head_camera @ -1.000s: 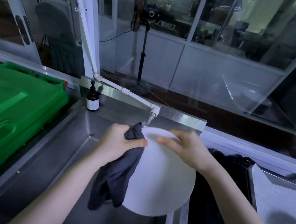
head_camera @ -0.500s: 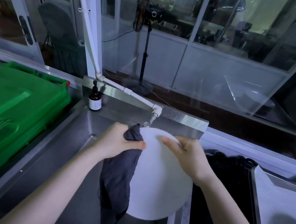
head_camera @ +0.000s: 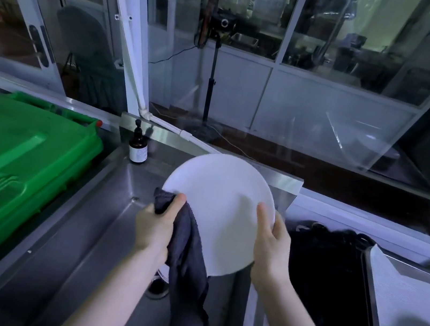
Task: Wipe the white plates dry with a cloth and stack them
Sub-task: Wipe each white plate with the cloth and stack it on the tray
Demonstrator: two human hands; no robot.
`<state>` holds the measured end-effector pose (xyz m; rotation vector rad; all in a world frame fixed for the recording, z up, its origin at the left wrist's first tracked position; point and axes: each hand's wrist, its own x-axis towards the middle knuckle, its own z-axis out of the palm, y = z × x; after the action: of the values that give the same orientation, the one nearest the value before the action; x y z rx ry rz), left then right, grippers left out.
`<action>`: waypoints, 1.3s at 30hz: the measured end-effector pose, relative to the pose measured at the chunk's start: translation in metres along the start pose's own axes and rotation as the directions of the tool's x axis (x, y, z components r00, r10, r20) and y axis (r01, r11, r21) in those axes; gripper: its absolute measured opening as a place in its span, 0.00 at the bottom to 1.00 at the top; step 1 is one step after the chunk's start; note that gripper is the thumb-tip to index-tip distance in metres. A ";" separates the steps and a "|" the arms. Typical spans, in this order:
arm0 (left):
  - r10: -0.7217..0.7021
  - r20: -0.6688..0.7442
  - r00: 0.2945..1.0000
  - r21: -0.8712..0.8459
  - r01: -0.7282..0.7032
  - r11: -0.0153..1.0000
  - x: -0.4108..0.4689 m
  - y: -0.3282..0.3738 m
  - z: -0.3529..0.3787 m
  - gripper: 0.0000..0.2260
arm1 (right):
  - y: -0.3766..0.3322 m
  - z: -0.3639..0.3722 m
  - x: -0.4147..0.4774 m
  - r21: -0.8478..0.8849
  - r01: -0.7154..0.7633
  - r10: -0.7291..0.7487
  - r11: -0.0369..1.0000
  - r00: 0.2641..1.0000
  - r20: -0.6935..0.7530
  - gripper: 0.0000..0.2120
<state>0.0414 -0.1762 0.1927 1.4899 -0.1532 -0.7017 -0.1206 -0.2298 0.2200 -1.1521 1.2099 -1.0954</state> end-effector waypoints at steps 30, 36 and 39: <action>0.235 0.391 0.890 0.339 -0.376 0.862 0.014 0.015 -0.002 0.14 | -0.035 -0.028 0.041 -0.346 0.315 -0.082 0.884 0.832 0.549 0.10; 0.291 0.532 0.795 0.371 -0.528 0.764 0.021 0.022 0.004 0.20 | -0.037 -0.020 0.037 -0.370 0.307 -0.068 0.877 0.841 0.536 0.27; 0.293 0.295 0.910 0.317 -0.382 0.868 0.023 0.010 0.000 0.15 | -0.020 -0.016 0.027 -0.154 0.066 -0.020 0.986 0.959 0.283 0.12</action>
<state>0.0633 -0.1893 0.1950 1.6727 -0.7530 -0.5785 -0.1351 -0.2599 0.2370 -1.4128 1.0683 -0.8421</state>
